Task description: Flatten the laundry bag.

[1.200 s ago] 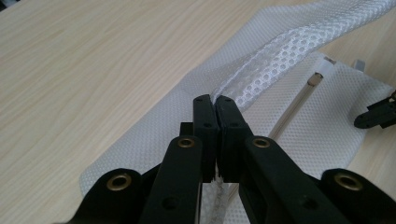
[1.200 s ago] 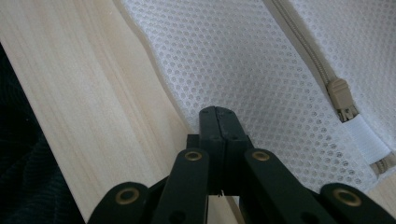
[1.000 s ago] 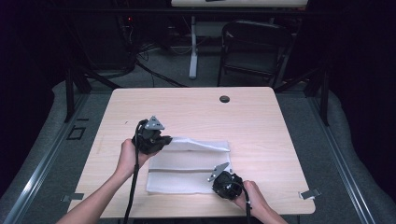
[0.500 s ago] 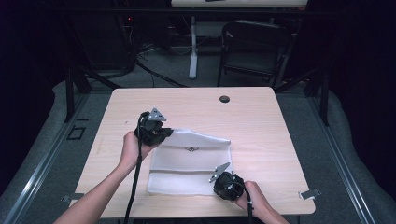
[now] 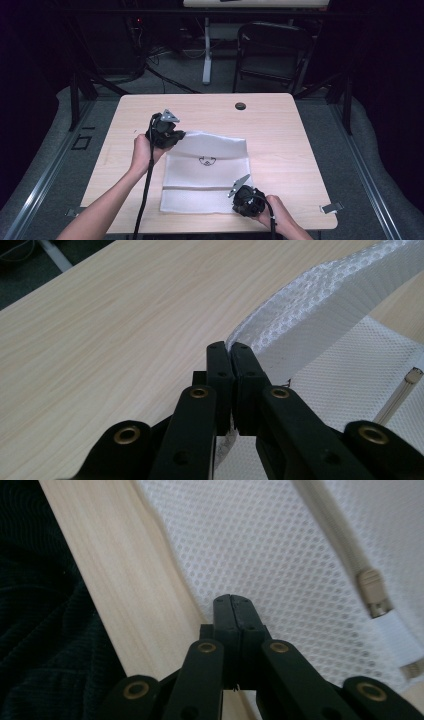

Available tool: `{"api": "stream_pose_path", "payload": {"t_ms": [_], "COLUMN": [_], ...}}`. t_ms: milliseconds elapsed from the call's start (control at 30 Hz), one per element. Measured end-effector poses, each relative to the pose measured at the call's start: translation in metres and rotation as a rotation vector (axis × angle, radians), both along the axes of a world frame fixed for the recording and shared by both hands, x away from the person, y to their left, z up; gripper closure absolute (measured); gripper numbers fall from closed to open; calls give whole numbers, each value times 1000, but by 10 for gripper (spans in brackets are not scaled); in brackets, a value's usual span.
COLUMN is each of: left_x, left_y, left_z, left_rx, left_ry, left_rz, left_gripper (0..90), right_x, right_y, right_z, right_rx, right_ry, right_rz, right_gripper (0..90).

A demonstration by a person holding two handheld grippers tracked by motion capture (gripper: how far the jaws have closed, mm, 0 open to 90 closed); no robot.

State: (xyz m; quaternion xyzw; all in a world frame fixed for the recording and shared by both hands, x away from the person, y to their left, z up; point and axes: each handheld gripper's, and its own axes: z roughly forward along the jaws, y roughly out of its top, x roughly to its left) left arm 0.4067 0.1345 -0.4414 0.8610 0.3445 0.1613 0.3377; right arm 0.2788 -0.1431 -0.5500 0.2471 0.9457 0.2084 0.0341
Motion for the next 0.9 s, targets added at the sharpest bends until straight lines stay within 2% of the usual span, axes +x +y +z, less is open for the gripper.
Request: {"api": "stream_pose_path", "payload": {"t_ms": [67,133,167,200,267,333,433,500,600,700,900], "left_x": [2,4,5,6,8,10,14,17,23,29,41], "left_y": [-1,-1,-2,-2,-2,-2,-3,-5,-7,-9,-12], "left_z": [-1,-2,-2,-2,-3,-3,-4,-4,-6,-9,-15], "left_rx": [1,6,3,5,5,2,3,4,11,11,10], "left_ry": [4,3,0,-1,-1,-5,-4,-5,-9,-11,-6], "left_rz": [-3,1,8,11,16,23,34,43,53,71,102], "left_gripper": [879,878,879,879,879,879,878,878,878,878,877], "right_x": [4,7,8,10,13,12,12,11,11,9,10], "right_y": [-2,1,3,5,9,11,11,11,10,11,10], "right_z": [5,5,4,2,-3,-6,-6,-6,-5,-6,-5], "right_rx": [39,51,50,44,-5,9,-2,9,-3,15,6], "right_ry": [-15,-62,-70,-70,-58,-52,-49,-42,-33,-24,-19], "right_rz": [-31,-63,-70,-76,-65,-65,-55,-59,-44,-46,-31], "right_gripper": [900,900,900,900,900,900,900,900,900,900,900]}}
